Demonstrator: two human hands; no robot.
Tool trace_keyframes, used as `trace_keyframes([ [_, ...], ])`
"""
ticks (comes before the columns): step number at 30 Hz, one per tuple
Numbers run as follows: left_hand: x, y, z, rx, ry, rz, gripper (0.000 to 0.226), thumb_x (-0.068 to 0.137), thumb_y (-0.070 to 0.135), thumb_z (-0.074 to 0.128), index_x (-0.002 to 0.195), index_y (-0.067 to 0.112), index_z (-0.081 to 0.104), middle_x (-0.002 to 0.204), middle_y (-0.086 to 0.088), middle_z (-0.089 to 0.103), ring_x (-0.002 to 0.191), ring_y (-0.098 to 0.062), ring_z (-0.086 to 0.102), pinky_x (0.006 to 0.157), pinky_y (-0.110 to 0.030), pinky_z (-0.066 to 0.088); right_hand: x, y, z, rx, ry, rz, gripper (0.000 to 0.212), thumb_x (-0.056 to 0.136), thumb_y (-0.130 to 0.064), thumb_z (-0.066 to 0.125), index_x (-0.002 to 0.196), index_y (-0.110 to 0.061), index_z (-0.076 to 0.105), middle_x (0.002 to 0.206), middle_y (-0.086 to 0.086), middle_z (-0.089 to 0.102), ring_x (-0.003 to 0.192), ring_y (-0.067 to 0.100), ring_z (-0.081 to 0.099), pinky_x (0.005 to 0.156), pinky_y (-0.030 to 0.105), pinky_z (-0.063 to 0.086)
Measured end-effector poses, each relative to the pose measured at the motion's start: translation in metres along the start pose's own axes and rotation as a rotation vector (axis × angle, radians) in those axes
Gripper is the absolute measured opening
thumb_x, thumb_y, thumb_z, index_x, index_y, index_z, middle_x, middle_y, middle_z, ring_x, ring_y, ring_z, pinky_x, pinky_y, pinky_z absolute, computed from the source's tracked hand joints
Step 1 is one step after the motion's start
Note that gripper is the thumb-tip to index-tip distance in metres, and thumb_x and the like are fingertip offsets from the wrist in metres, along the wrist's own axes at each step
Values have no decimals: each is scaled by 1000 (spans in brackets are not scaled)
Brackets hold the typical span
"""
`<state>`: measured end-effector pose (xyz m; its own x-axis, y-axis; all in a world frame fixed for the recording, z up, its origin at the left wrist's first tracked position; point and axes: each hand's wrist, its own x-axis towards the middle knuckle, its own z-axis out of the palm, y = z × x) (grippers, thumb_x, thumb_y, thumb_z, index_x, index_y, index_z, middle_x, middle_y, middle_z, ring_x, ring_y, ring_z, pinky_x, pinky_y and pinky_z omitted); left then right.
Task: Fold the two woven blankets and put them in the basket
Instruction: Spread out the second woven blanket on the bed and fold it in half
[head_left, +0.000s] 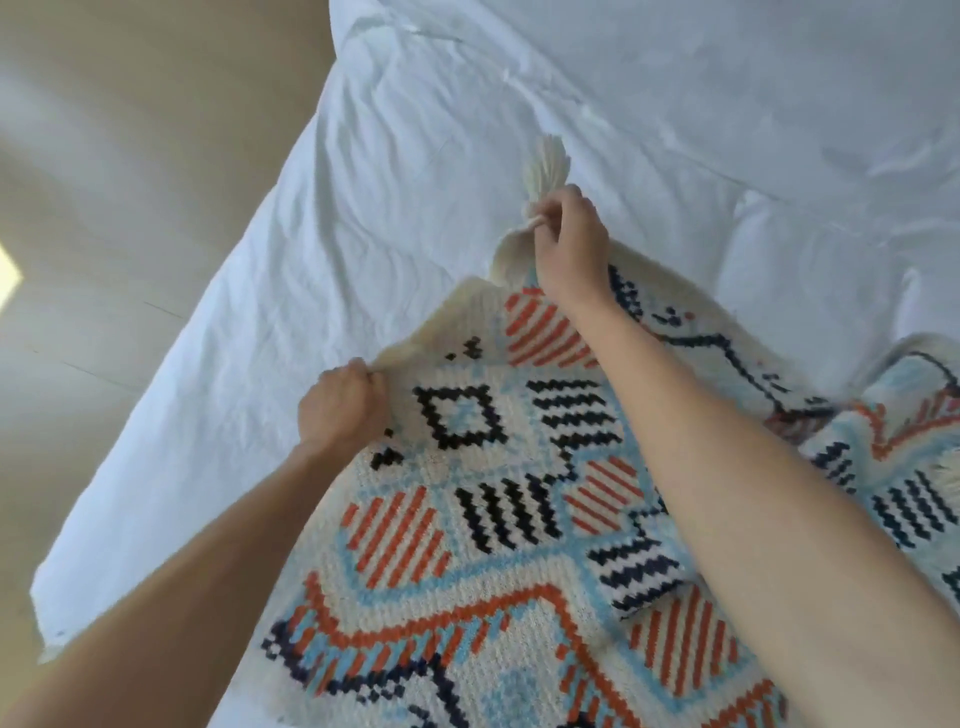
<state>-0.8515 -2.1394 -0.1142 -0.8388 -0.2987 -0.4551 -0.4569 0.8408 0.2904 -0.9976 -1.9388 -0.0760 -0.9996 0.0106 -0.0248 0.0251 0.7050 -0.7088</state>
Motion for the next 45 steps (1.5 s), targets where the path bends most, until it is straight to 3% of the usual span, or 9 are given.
trace_keyframes([
  [3,28,-6,-3,-12,-80,-139,23,93,20,36,86,4,51,82,-11,56,69,-26,52,57,-33,39,42,-17,16,-35,-104,-15,26,92,0,42,115,-5,54,119,9,55,101,15,54,88,22,46],
  [8,46,11,6,-159,-113,-49,21,95,26,38,93,8,47,87,-7,53,69,-19,49,56,-30,38,62,-11,40,-326,-290,101,54,93,4,39,143,-17,33,150,14,20,100,21,55,74,24,43],
  [14,62,29,16,-202,-82,39,25,101,30,29,91,11,42,78,-3,50,63,-19,47,56,-33,41,70,20,59,-411,-440,242,86,91,6,38,147,-45,-2,156,15,-7,62,13,49,48,24,42],
  [18,66,31,22,-160,-80,102,27,102,31,24,92,12,40,72,-2,49,57,-18,47,50,-31,37,89,28,63,-378,-384,244,59,93,4,42,140,-32,35,145,15,22,69,14,50,48,19,38],
  [21,70,31,19,-141,-111,102,24,102,29,26,95,11,41,70,-1,49,57,-19,49,50,-32,40,97,30,68,-384,-355,185,16,95,-2,44,101,-12,55,111,11,53,80,18,52,58,18,41],
  [24,72,29,11,-151,-150,91,12,101,20,30,97,11,37,70,-2,48,56,-19,46,46,-30,36,101,23,80,-343,-258,165,13,94,0,40,90,-3,52,91,3,52,75,11,49,63,16,41],
  [32,120,-11,-27,-228,124,-107,10,98,14,30,90,9,35,75,-9,47,61,-24,43,51,-34,30,134,-60,116,-109,-141,-68,12,98,-10,39,100,-12,51,109,3,44,73,-2,43,55,9,37],
  [37,115,-7,-12,-182,69,-81,19,101,22,28,94,7,37,87,-13,50,71,-29,48,59,-38,34,100,-38,133,-210,-459,-71,37,95,-13,48,131,-20,43,139,5,36,112,13,46,91,24,41],
  [45,91,4,0,89,214,55,47,81,3,51,126,8,39,126,-16,37,117,-32,34,95,-45,34,-17,29,80,-289,-388,-12,49,95,-19,47,142,-15,36,155,5,22,143,21,16,117,44,19],
])
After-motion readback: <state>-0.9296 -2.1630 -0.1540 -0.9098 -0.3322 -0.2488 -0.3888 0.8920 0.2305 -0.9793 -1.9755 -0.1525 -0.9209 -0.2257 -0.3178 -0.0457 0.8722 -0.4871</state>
